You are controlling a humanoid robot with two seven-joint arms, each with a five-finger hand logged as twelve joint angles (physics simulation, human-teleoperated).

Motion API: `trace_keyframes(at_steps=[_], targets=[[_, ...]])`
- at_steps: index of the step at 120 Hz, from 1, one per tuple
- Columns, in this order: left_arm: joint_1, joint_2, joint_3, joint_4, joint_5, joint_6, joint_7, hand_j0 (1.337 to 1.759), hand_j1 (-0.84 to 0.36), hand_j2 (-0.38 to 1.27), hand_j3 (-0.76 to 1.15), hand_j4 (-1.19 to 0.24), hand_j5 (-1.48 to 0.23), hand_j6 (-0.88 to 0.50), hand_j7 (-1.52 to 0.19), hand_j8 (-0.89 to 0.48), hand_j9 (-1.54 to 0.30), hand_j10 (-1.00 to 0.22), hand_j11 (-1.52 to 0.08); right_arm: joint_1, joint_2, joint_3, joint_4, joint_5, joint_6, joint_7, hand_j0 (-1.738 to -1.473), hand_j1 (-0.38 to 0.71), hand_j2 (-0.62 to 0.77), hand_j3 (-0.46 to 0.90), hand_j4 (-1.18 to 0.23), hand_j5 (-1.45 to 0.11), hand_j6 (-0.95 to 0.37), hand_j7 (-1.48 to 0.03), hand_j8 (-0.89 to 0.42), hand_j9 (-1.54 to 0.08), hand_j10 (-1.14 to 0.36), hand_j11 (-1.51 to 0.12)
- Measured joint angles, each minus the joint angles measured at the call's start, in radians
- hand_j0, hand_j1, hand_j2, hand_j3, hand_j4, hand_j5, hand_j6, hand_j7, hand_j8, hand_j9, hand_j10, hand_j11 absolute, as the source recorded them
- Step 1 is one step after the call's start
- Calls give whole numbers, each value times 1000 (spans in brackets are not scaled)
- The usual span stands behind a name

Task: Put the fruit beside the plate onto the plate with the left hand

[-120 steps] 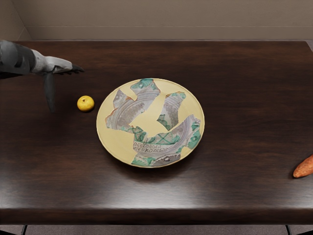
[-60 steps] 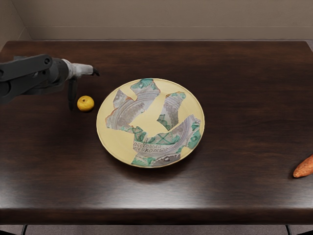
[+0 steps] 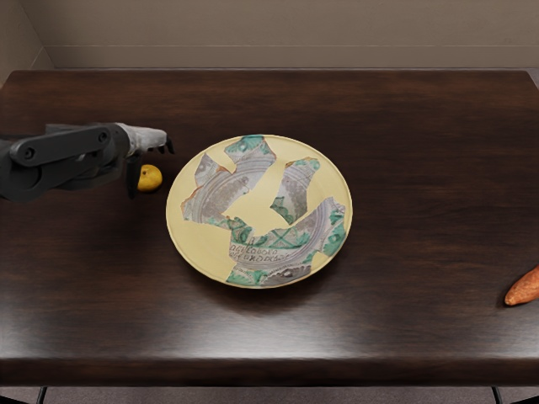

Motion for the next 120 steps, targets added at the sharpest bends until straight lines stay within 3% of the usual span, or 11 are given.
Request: trace_keyframes(at_steps=[87, 111, 120], targets=[[37, -32, 31, 16, 5, 71, -1, 1658, -92, 76, 0, -371, -480, -363, -469, -372, -480, -371, -480, 0, 0, 0, 0, 0, 0, 0, -1658, -314, -6, 0, -29, -38, -29, -38, -29, -38, -29, -38], [32, -31, 44, 8, 4, 73, 0, 1658, -232, 106, 0, -497, -622, -292, -547, -489, -634, -489, -634, 0, 0, 0, 0, 0, 0, 0, -1658, -314, -6, 0, -29, -38, -29, -38, -29, -38, -29, -38], [32, -31, 45, 8, 3, 72, 1, 1657, -246, 110, 0, -529, -661, -271, -568, -468, -678, -517, -677, 0, 0, 0, 0, 0, 0, 0, -1658, -314, -6, 0, -29, -38, -29, -38, -29, -38, -29, -38]])
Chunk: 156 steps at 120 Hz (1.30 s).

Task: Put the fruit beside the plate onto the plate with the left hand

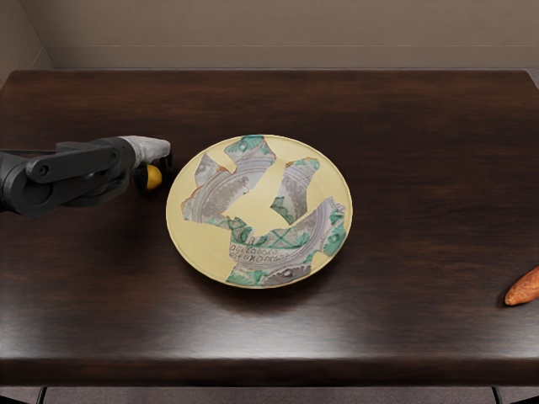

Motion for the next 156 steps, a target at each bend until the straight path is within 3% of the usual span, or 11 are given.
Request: trace_keyframes(at_steps=[32, 33, 39, 56, 86, 133, 156], targets=[[-3, 1, -1, 3, -13, -18, 3, 1656, -291, 182, 0, -618, -740, -177, -679, -402, -780, -596, -778, 0, 0, 0, 0, 0, 0, 0, -1658, -314, -6, 0, -29, -38, -29, -38, -29, -38, -29, -38], [-3, 1, -2, 2, -7, -21, 13, 1656, -300, 185, 0, -615, -760, -192, -769, -397, -788, -598, -787, 0, 0, 0, 0, 0, 0, 0, -1658, -314, -6, 0, -29, -38, -29, -38, -29, -38, -29, -38], [-6, 2, 0, 3, -7, -24, 17, 1656, -319, 241, 0, -639, -801, -238, -714, -379, -823, -622, -822, 0, 0, 0, 0, 0, 0, 0, -1658, -314, -6, 0, -29, -38, -29, -38, -29, -38, -29, -38], [-14, 9, 3, 7, -9, -31, 21, 1657, -359, 391, 0, -679, -882, -442, -795, -356, -887, -628, -888, 0, 0, 0, 0, 0, 0, 0, -1658, -314, -6, 0, -29, -38, -29, -38, -29, -38, -29, -38], [-91, 39, -3, 7, -33, -94, 32, 1657, -322, 551, 0, -702, -939, -531, -905, -474, -932, -696, -931, 0, 0, 0, 0, 0, 0, 0, -1658, -314, -6, 0, -29, -38, -29, -38, -29, -38, -29, -38], [-242, 65, -22, -6, -189, -224, 39, 1656, -283, 520, 0, -712, -972, -547, -963, -501, -952, -721, -951, 0, 0, 0, 0, 0, 0, 0, -1658, -314, -6, 0, -29, -38, -29, -38, -29, -38, -29, -38], [-270, 54, -28, -9, -260, -255, 42, 1656, -265, 510, 0, -717, -974, -558, -971, -515, -956, -726, -954, 0, 0, 0, 0, 0, 0, 0, -1658, -314, -6, 0, -29, -38, -29, -38, -29, -38, -29, -38]])
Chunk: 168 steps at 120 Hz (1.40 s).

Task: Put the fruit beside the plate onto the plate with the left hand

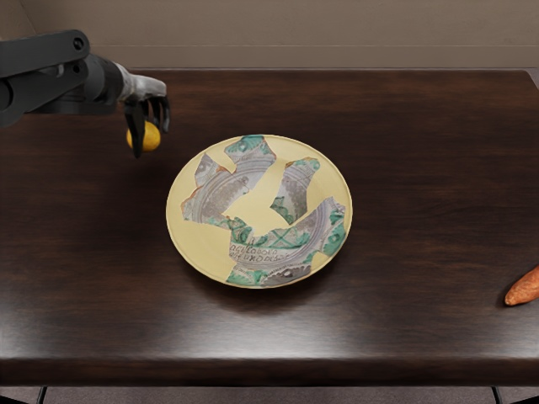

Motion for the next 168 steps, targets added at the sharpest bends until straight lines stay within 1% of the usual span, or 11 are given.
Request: trace_keyframes(at_steps=[28, 46, 83, 126, 131, 143, 156, 160, 161, 165, 168], targets=[[-24, -27, -10, -25, -67, -14, 0, 1656, -279, 570, 0, -722, -978, -572, -979, -522, -961, -731, -959, -2, 0, 0, 0, 0, -1, 0, -1658, -314, -6, 0, -29, -38, -29, -38, -29, -38, -29, -38], [-41, -72, -12, -34, -101, -16, 0, 1657, -314, 710, 0, -728, -991, -580, -990, -536, -970, -740, -968, -4, 0, -1, -1, 0, -1, 0, -1658, -314, -6, 0, -29, -38, -29, -38, -29, -38, -29, -38], [-28, -146, -10, -30, -139, -17, 1, 1656, -391, 858, 0, -725, -1010, -544, -994, -510, -979, -741, -978, -5, 0, -1, -1, 0, -1, 0, -1658, -314, -6, 0, -29, -38, -29, -38, -29, -38, -29, -38], [-11, -190, -5, -30, -141, -19, 2, 1656, -381, 733, 0, -713, -988, -516, -969, -478, -960, -725, -959, -5, 0, -1, -1, 0, -1, 0, -1658, -314, -6, 0, -29, -38, -29, -38, -29, -38, -29, -38], [-11, -189, -7, -31, -140, -31, 5, 1656, -351, 623, 0, -673, -922, -505, -907, -473, -901, -681, -900, -5, 0, -1, -1, 0, -1, 0, -1658, -314, -6, 0, -29, -38, -29, -38, -29, -38, -29, -38], [-8, -189, -16, -28, -154, -46, 9, 1657, -111, 387, 0, -439, -599, -336, -590, -316, -586, -444, -586, -5, 0, -1, -1, 0, -1, 0, -1658, -314, -6, 0, -29, -38, -29, -38, -29, -38, -29, -38], [-6, -187, -27, -27, -164, -56, 12, 1657, 78, 228, 0, -258, -353, -198, -347, -187, -345, -261, -345, -5, 0, -1, 0, 0, -1, 0, -1658, -314, -6, 0, -29, -38, -29, -38, -29, -38, -29, -38], [21, -178, -38, -21, -182, -60, 12, 1658, 119, 193, 0, -219, -299, -168, -295, -158, -293, -222, -293, -5, 0, -1, -1, 0, -1, 0, -1658, -314, -6, 0, -29, -38, -29, -38, -29, -38, -29, -38], [30, -176, -41, -19, -189, -61, 12, 1658, 128, 186, 0, -212, -286, -163, -282, -154, -280, -205, -287, -5, 0, -1, -1, 0, -1, 0, -1658, -314, -6, 0, -29, -38, -29, -38, -29, -38, -29, -38], [43, -173, -56, -9, -217, -64, 13, 1658, 162, 158, 0, -194, -229, -153, -225, -146, -222, -36, -621, -5, 0, -1, -1, 0, -1, 0, -1658, -314, -6, 0, -29, -38, -29, -38, -29, -38, -29, -38], [50, -172, -65, 1, -242, -66, 13, 1658, 183, 140, 0, -171, -203, -135, -199, -129, -197, -32, -549, -5, 0, -1, -1, 0, -1, 0, -1658, -314, -6, 0, -29, -38, -29, -38, -29, -38, -29, -38]])
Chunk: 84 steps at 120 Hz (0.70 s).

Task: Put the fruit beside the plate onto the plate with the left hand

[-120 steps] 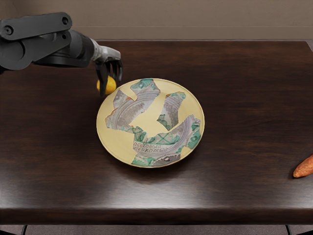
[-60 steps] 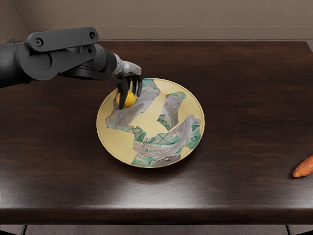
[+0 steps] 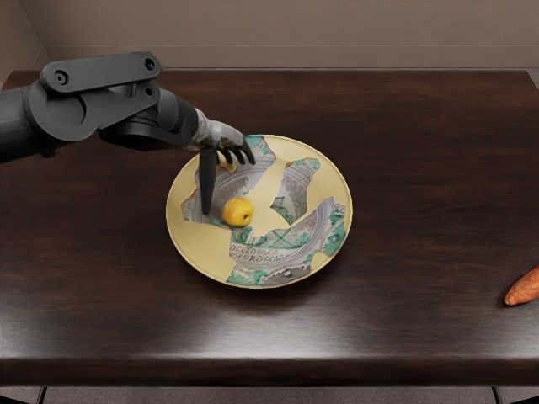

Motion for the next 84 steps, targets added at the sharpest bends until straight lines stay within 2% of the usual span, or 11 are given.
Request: trace_keyframes(at_steps=[2, 4, 6, 7, 8, 21, 34, 51, 75, 84], targets=[[5, 1, -4, 7, -15, -1, 1, 1658, 196, 129, 0, -160, -185, -128, -181, -122, -179, 33, -639, 0, 0, 0, 0, 0, 0, 0, -1658, -314, -6, 0, -29, -38, -29, -38, -29, -38, -29, -38], [6, 6, -9, 13, -33, -2, 1, 1658, 208, 119, 0, -148, -170, -118, -166, -117, -170, 29, -621, 0, 0, 0, 0, 0, 0, 0, -1658, -314, -6, 0, -29, -38, -29, -38, -29, -38, -29, -38], [6, 15, -14, 17, -52, -2, -1, 1658, 219, 110, 0, -133, -161, -105, -157, -120, -192, -61, -477, 0, 0, 0, 0, 0, 0, 0, -1658, -314, -6, 0, -29, -38, -29, -38, -29, -38, -29, -38], [6, 21, -16, 19, -59, -3, -2, 1658, 224, 107, 0, -125, -159, -98, -156, -112, -189, -179, -231, 0, 0, 0, 0, 0, 0, 0, -1658, -314, -6, 0, -29, -38, -29, -38, -29, -38, -29, -38], [6, 24, -18, 20, -65, -3, -2, 1658, 230, 103, 0, -121, -151, -96, -148, -109, -180, -202, -84, 0, 0, 0, 0, 0, 0, 0, -1658, -314, -6, 0, -29, -38, -29, -38, -29, -38, -29, -38], [7, 98, -59, 19, -114, -52, -1, 1658, 279, 60, 0, -72, -89, -57, -87, -65, -106, -116, -67, 0, 0, 0, 0, 0, 0, 0, -1658, -314, -6, 0, -29, -38, -29, -38, -29, -38, -29, -38], [8, 225, -83, -11, -175, -146, 1, 1658, 308, 36, 0, -43, -53, -34, -51, -39, -62, -69, -39, 0, 0, 0, 1, 0, 0, 0, -1658, -314, -6, 0, -29, -38, -29, -38, -29, -38, -29, -38], [50, 355, -156, -32, -213, -196, 1, 1658, 329, 18, 0, -23, -26, -19, -26, -21, -31, -35, -20, 0, 0, 0, 0, 0, 0, 0, -1658, -314, -6, 0, -29, -38, -29, -38, -29, -38, -29, -38], [68, 468, -193, -32, -266, -210, 2, 1658, 342, 7, 0, -10, -10, -9, -10, -9, -12, -14, -7, 0, 0, 0, 0, 0, 0, 0, -1658, -314, -6, 0, -29, -38, -29, -38, -29, -38, -29, -38], [72, 480, -196, -27, -272, -211, 2, 1658, 344, 5, 0, -7, -7, -7, -7, -7, -8, -10, -5, 0, 0, 0, 0, 0, 0, 0, -1658, -314, -6, 0, -29, -38, -29, -38, -29, -38, -29, -38]])
